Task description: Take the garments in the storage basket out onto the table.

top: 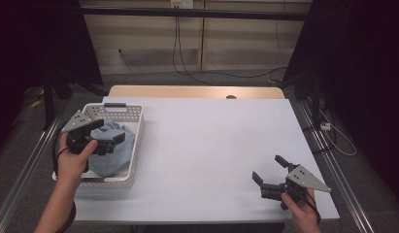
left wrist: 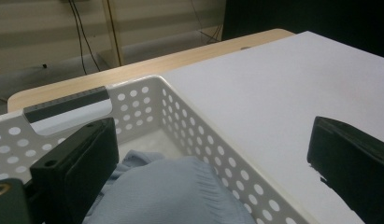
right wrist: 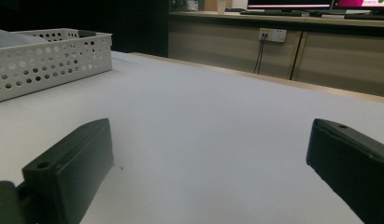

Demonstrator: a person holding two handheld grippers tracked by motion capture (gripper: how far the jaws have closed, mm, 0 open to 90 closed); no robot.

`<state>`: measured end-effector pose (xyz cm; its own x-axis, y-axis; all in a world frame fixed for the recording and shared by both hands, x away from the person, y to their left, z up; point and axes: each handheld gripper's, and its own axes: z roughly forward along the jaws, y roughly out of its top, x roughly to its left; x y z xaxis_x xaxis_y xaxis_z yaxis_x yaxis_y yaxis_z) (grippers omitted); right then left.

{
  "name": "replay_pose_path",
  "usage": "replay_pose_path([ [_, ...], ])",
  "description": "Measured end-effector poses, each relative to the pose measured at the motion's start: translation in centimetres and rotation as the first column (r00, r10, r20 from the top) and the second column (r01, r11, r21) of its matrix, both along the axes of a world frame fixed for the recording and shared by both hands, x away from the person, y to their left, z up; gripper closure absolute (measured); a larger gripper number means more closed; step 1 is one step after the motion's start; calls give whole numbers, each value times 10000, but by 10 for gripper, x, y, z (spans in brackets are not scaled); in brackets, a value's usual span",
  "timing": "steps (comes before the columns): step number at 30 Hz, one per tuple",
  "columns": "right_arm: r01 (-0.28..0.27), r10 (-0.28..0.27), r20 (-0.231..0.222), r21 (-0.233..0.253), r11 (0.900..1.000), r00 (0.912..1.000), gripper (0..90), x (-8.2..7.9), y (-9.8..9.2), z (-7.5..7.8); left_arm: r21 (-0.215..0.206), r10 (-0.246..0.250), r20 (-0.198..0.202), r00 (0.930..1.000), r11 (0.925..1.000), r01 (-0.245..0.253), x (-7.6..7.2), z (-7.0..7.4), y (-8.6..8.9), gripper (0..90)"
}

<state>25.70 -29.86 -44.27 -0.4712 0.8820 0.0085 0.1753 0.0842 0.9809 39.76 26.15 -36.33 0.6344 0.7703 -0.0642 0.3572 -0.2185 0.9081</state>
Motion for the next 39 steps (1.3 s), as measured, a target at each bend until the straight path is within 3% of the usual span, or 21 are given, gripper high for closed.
replay_pose_path([
  [18, 20, -20, 1, -42, 10000, 10000, 1, 0, 0, 0, 596, 236, -747, 9969, 9980, -191, 22, -10, 12, 27],
  [26, 18, -18, 0, -50, 10000, 10000, 1, 0, 0, 0, 991, 457, -1061, 9933, 9945, -352, 31, -15, 14, 30],
  [28, 3, -3, 10, -56, 10000, 10000, 1, 0, 0, 0, 1252, 531, -1106, 9924, 9914, -391, 34, -17, 15, 30],
  [34, -9, 9, 10, -76, 10000, 10000, 1, 0, 0, 0, 1354, 710, -1511, 9860, 9895, -505, 39, -27, 19, 32],
  [37, -5, 5, -4, -111, 9999, 10000, 1, 0, 1, -1, 1739, 838, -1747, 9811, 9833, -530, 43, -34, 21, 32],
  [39, -23, 23, 10, -122, 9999, 10000, 1, 0, 1, -1, 1738, 810, -1922, 9780, 9836, -473, 45, -38, 23, 32],
])
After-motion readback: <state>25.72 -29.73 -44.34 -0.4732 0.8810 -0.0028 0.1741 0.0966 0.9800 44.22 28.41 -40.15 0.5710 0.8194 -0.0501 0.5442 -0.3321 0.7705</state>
